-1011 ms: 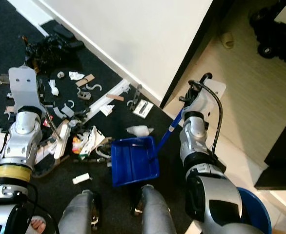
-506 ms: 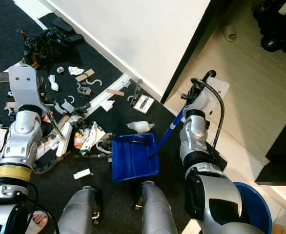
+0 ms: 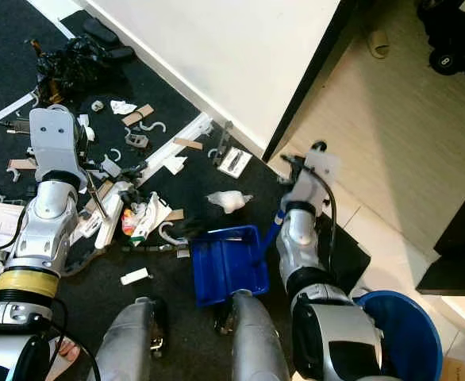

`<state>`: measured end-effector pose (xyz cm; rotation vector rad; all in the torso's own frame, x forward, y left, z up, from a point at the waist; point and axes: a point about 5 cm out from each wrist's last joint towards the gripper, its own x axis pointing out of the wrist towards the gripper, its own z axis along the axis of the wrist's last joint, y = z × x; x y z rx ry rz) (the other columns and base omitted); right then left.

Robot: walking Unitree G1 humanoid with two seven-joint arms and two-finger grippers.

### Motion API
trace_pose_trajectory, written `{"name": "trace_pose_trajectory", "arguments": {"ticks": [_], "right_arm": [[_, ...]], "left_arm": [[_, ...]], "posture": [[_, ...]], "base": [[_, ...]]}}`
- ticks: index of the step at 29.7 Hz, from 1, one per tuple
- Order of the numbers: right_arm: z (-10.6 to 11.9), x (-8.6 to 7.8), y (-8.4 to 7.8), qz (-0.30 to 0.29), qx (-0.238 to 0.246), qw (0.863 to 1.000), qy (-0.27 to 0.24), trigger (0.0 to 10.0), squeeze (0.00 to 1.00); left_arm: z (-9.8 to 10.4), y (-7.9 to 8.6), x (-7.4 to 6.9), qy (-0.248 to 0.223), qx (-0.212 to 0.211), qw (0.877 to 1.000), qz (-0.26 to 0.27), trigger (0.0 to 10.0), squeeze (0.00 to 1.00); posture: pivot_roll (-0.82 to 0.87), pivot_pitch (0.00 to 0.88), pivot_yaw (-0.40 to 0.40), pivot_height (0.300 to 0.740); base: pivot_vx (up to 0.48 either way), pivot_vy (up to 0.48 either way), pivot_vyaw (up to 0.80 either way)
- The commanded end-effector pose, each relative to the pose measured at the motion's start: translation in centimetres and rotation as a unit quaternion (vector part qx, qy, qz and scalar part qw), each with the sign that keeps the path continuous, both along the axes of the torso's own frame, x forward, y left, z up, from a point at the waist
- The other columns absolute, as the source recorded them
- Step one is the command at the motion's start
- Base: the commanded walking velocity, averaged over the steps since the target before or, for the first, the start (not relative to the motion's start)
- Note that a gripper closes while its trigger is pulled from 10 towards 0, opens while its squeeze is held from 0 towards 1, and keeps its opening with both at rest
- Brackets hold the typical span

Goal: Sweep floor

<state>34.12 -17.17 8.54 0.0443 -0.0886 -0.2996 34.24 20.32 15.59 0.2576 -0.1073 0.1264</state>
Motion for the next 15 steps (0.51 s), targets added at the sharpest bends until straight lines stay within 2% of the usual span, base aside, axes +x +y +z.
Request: {"name": "trace_pose_trajectory", "arguments": {"ticks": [1,4,10,15], "right_arm": [[-2.3,-1.3,0.1,0.008,-0.012,0.999,0.049,10.0,0.00],[-2.1,-1.5,0.3,0.007,0.000,1.000,0.019,10.0,0.00],[-1.7,-1.5,0.5,-0.003,0.012,1.000,0.005,10.0,0.00],[0.1,-0.3,0.5,-0.031,0.048,0.998,-0.027,10.0,0.00]], "left_arm": [[-0.6,-0.6,-0.3,0.004,-0.003,1.000,-0.010,10.0,0.00],[-0.6,-0.6,-0.3,0.004,-0.003,1.000,-0.010,10.0,0.00],[-0.6,-0.6,-0.2,0.003,-0.003,1.000,-0.011,10.0,0.00],[-0.2,-0.5,0.0,-0.002,-0.001,1.000,-0.010,10.0,0.00]], "posture": [[0.15,0.346,-0.049,0.740],[0.15,0.343,-0.048,0.740],[0.15,0.341,-0.046,0.740],[0.15,0.336,-0.045,0.740]], "base": [[0.000,0.000,0.00],[0.000,0.000,0.00],[0.000,0.000,0.00],[0.000,0.000,0.00]]}}
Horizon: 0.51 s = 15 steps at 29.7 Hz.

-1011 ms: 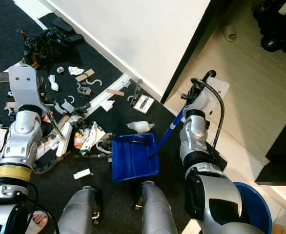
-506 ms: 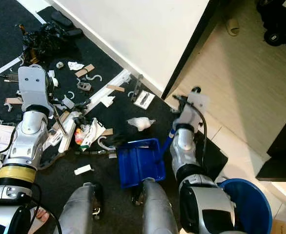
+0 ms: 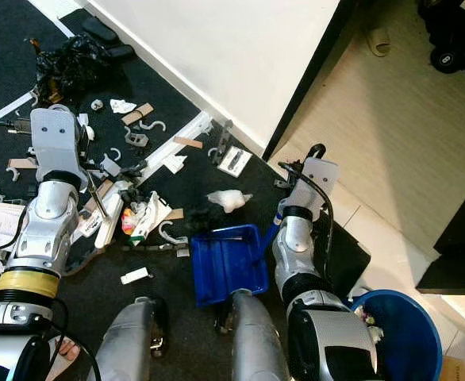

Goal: Sweep floor

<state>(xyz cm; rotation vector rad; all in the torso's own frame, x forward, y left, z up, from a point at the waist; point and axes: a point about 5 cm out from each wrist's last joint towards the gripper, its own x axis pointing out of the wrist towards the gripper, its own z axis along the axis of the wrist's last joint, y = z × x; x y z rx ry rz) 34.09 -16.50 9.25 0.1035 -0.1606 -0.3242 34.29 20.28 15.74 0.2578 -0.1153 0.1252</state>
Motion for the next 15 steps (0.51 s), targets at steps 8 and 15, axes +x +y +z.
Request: {"name": "trace_pose_trajectory", "arguments": {"ticks": [8,15], "right_arm": [[3.2,1.6,-0.3,-0.042,0.074,0.995,-0.059,10.0,0.00],[2.3,1.0,0.2,-0.039,0.059,0.996,-0.053,10.0,0.00]], "left_arm": [[0.4,0.0,0.1,-0.011,0.005,1.000,-0.007,10.0,0.00],[0.4,0.0,-0.1,-0.015,0.013,1.000,-0.011,10.0,0.00]], "posture": [[0.16,0.334,-0.047,0.740],[0.18,0.333,-0.047,0.740]], "base": [[0.000,0.000,0.00],[0.000,0.000,0.00]]}}
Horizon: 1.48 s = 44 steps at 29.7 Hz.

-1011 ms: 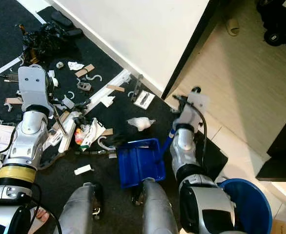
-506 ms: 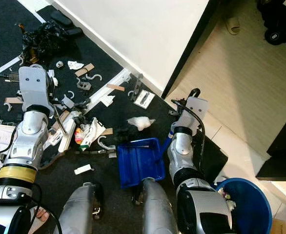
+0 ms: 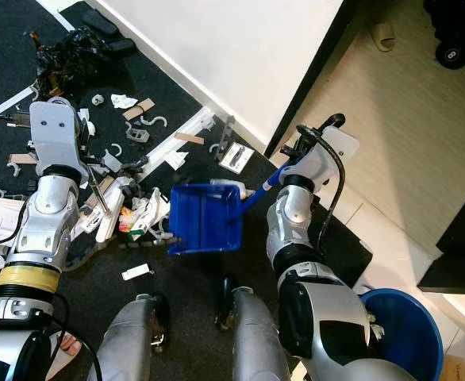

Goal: Sweep floor

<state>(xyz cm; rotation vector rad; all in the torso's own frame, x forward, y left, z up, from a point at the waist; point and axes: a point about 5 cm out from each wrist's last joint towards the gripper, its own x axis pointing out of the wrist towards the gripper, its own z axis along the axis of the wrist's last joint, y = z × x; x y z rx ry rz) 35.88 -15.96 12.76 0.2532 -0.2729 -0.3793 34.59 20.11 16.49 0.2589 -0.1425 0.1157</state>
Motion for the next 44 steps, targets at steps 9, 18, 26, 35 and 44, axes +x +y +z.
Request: {"name": "trace_pose_trajectory", "arguments": {"ticks": [9,18,26,35,44], "right_arm": [[-4.6,-2.8,0.3,0.008,-0.047,0.997,0.063,10.0,0.00],[-6.4,-4.0,0.5,0.004,-0.084,0.991,0.104,10.0,0.00],[-6.8,-3.6,-0.1,-0.020,-0.115,0.981,0.152,10.0,0.00],[-6.6,-3.0,-0.2,-0.041,-0.152,0.970,0.184,10.0,0.00],[-4.1,-1.8,-0.8,-0.062,-0.037,0.991,0.113,10.0,0.00]], "left_arm": [[-0.8,0.2,-0.8,0.005,0.018,1.000,-0.007,10.0,0.00],[-1.0,0.1,-0.8,0.013,0.023,1.000,-0.013,10.0,0.00],[-2.0,-0.1,-0.5,0.052,0.023,0.998,-0.009,10.0,0.00],[-3.3,-0.1,-0.6,0.091,0.018,0.996,0.009,10.0,0.00],[-2.7,-0.2,-0.5,0.073,0.012,0.997,0.009,10.0,0.00]], "posture": [[0.21,0.341,-0.037,0.740],[0.20,0.349,-0.023,0.740],[0.19,0.344,-0.029,0.740],[0.18,0.341,-0.037,0.740],[0.18,0.343,-0.042,0.740]], "base": [[0.000,0.000,0.00],[0.000,0.000,0.00],[0.000,0.000,0.00],[0.000,0.000,0.00],[0.000,0.000,0.00]]}}
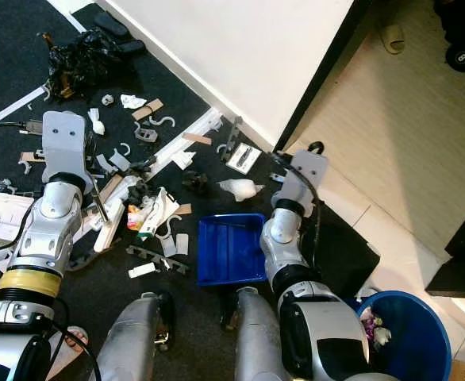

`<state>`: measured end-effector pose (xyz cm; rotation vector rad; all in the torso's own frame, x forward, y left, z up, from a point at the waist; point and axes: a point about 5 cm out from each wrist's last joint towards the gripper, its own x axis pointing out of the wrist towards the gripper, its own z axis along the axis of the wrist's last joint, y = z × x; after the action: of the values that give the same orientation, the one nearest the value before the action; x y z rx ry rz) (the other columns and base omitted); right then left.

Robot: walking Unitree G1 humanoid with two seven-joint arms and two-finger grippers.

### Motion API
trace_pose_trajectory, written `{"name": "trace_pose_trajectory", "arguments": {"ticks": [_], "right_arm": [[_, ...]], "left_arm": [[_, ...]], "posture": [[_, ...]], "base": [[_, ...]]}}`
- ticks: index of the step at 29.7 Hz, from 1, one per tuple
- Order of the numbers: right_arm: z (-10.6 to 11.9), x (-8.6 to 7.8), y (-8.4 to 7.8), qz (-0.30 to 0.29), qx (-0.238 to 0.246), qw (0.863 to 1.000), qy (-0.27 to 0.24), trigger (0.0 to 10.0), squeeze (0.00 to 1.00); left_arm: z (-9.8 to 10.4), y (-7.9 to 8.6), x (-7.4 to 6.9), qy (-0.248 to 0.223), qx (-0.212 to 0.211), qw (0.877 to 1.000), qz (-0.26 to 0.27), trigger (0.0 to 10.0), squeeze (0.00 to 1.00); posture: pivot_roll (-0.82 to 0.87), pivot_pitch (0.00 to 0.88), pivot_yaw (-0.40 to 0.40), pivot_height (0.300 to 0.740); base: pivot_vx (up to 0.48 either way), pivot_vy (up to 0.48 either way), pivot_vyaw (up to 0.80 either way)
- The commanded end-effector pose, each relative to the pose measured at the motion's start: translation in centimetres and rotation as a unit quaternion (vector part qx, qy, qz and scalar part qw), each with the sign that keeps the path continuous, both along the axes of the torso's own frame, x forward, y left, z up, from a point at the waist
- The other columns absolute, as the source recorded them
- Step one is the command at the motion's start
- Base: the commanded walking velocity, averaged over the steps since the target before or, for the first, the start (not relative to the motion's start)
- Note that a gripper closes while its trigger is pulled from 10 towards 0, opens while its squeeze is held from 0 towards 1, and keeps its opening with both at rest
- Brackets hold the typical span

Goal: Sweep floor

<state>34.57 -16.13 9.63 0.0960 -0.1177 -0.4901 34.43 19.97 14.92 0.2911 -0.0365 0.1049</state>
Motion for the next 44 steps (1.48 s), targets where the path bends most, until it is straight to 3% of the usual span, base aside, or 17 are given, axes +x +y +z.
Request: {"name": "trace_pose_trajectory", "arguments": {"ticks": [1,6,19,31,44], "right_arm": [[-0.6,-0.3,-0.7,-0.013,0.027,1.000,0.006,10.0,0.00],[1.2,0.3,-1.5,-0.034,0.036,0.998,-0.038,10.0,0.00],[1.8,0.6,-2.9,-0.041,0.018,0.998,-0.041,10.0,0.00],[-2.0,-1.2,-2.1,-0.020,0.011,0.999,0.033,10.0,0.00],[-2.0,-1.1,0.3,0.023,0.027,0.999,0.021,10.0,0.00]], "left_arm": [[-1.1,-0.1,-0.4,0.016,-0.002,1.000,0.007,10.0,0.00],[-0.8,0.0,-0.4,0.008,-0.002,1.000,0.006,10.0,0.00],[-0.4,-0.1,-0.6,-0.001,0.005,1.000,-0.002,10.0,0.00],[-0.6,-0.5,-0.9,0.002,0.007,1.000,-0.009,10.0,0.00],[-1.1,-1.0,-0.8,0.009,0.000,1.000,-0.015,10.0,0.00]], "posture": [[0.18,0.343,-0.042,0.740],[0.18,0.344,-0.045,0.740],[0.20,0.351,-0.042,0.740],[0.20,0.359,-0.042,0.740],[0.19,0.347,-0.042,0.740]], "base": [[0.000,0.000,0.00],[0.000,0.000,0.00],[0.000,0.000,0.00],[0.000,0.000,0.00],[0.000,0.000,0.00]]}}
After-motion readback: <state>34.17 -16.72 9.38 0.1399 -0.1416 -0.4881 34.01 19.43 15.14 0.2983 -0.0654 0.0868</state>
